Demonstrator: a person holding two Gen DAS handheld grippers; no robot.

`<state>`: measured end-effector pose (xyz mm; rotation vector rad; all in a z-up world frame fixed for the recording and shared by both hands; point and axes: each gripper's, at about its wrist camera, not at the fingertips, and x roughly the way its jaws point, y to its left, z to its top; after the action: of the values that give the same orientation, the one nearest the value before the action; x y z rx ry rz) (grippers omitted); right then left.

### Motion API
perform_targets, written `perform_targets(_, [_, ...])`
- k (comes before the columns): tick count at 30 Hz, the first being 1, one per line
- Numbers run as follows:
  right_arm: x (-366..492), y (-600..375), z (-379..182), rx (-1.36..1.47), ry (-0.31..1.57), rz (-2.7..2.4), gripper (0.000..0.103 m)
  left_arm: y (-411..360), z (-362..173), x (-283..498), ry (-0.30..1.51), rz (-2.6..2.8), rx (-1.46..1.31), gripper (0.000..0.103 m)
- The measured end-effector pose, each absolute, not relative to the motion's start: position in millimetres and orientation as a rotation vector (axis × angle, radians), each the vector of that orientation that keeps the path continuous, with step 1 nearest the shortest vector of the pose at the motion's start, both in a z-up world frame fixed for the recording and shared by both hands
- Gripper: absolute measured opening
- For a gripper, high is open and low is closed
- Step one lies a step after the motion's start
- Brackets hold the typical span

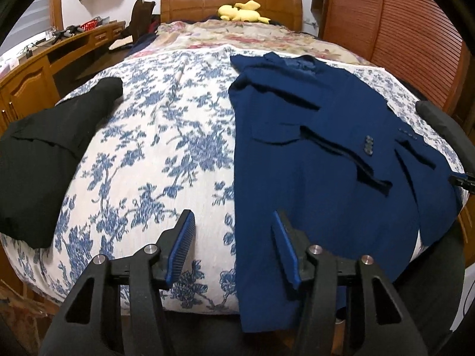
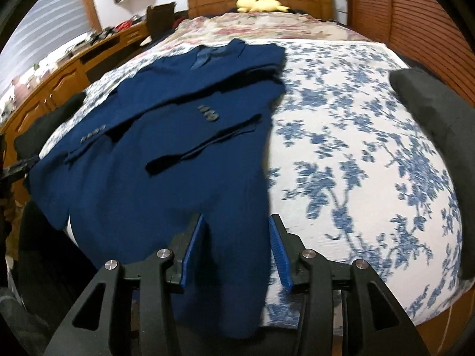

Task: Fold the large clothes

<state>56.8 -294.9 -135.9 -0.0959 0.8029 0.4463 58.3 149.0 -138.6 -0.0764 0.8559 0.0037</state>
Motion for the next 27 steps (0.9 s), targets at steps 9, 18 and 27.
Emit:
perform_targets(9, [52,-279,-123,-0.105,0.784,0.537,0.034,150,-144,48,0.843,-0.02,-0.103,0.051])
perform_targets(18, [56,-273,-133,-0.147,0.838,0.486,0.034,148,-146,34,0.842,-0.084,-0.133,0.037])
perform_targets(27, [53,-267,-139,-0.135,0.85,0.477,0.034,144,-150,28,0.837,-0.114,-0.153,0.037])
